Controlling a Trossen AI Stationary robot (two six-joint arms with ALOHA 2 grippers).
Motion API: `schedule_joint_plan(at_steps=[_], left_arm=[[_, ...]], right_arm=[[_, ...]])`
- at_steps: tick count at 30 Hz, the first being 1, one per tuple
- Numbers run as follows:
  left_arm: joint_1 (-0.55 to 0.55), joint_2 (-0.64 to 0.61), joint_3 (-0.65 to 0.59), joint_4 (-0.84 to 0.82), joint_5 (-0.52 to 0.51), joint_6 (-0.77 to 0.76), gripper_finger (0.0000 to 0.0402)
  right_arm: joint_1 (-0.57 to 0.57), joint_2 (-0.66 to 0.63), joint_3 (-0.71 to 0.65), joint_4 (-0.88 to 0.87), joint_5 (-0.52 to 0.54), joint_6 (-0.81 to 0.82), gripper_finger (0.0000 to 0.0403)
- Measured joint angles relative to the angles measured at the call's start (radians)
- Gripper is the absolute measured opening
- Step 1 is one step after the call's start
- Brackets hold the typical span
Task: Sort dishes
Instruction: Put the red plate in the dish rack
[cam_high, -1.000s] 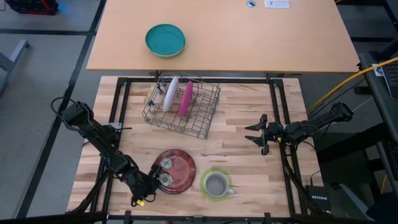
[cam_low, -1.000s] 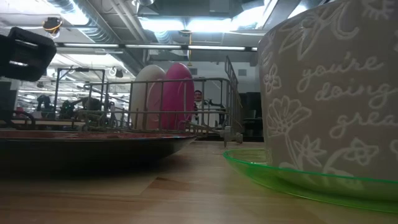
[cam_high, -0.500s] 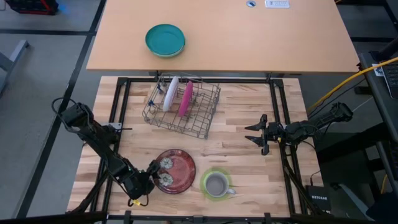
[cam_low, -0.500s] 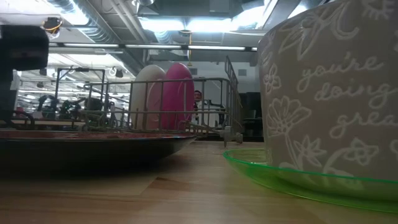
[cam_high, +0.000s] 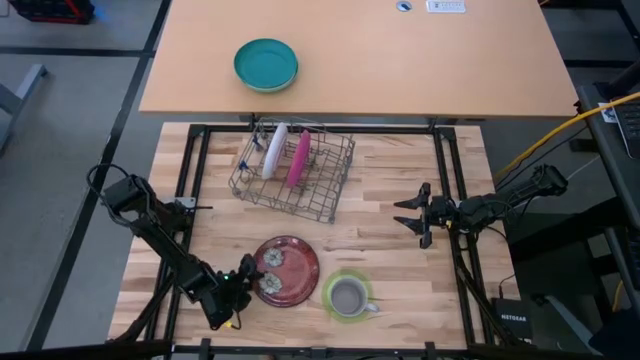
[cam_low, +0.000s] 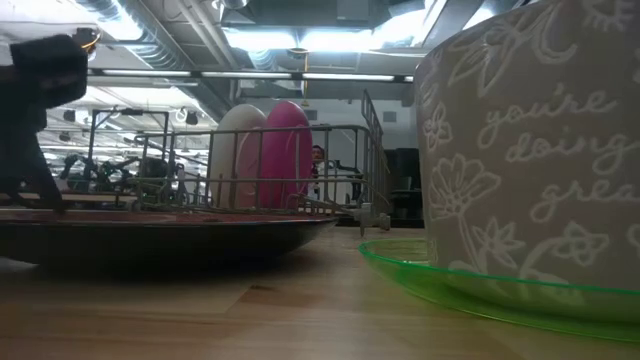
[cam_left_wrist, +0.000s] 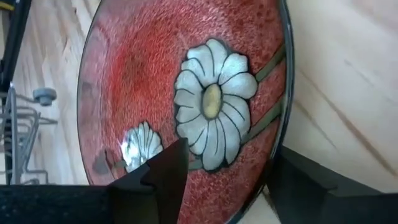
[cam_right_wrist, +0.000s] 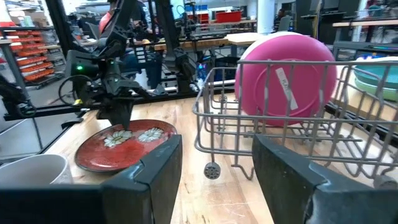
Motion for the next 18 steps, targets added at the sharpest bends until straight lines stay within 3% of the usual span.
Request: schedule_joint_plan(at_steps=[9,18], left_arm=[[0.034,0.011,0.0,0.0,0.003,-0.038,0.0157],[0.057,0.068,0.001,0.081,-0.02,0.018,0.0118]], right_arm=[[0.0,0.0,0.0,0.0,0.019,0.0,0.0198],[0.0,0.0,0.0,0.001,0.01,0.058,0.0198]])
